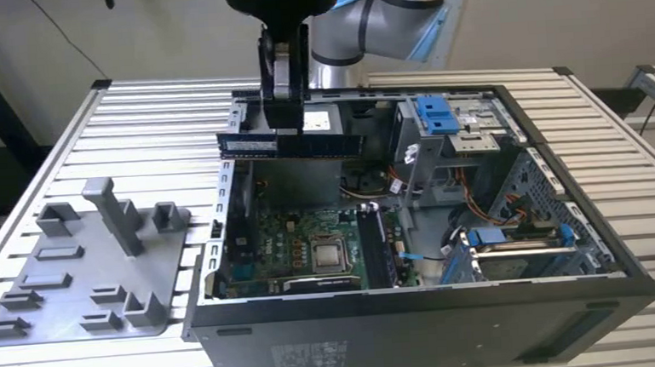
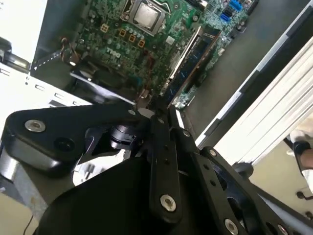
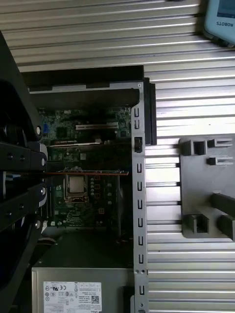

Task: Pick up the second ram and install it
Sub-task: 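Pick up the second ram and move it above second insertion slot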

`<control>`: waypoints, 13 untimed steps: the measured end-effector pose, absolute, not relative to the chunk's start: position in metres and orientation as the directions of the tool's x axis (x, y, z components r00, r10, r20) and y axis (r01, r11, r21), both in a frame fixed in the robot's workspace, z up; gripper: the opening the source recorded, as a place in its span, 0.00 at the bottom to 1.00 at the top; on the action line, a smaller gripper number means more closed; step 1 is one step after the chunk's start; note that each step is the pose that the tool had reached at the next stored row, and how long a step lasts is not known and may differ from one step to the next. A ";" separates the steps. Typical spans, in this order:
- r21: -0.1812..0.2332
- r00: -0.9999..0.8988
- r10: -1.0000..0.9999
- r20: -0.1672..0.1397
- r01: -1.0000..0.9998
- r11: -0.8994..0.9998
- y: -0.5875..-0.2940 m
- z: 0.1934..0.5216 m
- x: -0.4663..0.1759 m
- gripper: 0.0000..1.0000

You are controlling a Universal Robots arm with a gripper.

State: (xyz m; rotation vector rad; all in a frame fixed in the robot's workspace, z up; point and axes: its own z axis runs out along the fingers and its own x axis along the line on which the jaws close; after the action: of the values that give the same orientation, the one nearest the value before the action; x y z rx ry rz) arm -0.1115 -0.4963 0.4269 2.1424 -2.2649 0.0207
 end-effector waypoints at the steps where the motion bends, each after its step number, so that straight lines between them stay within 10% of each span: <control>1: 0.007 -0.056 -0.998 0.027 -0.998 0.056 -0.496 0.427 -0.108 0.15; 13: 0.010 -0.055 -0.998 0.027 -0.998 0.056 -0.496 0.427 -0.070 0.15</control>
State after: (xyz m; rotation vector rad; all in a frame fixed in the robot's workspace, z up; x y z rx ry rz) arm -0.0702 -0.4963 0.4269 2.1406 -2.2630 0.0169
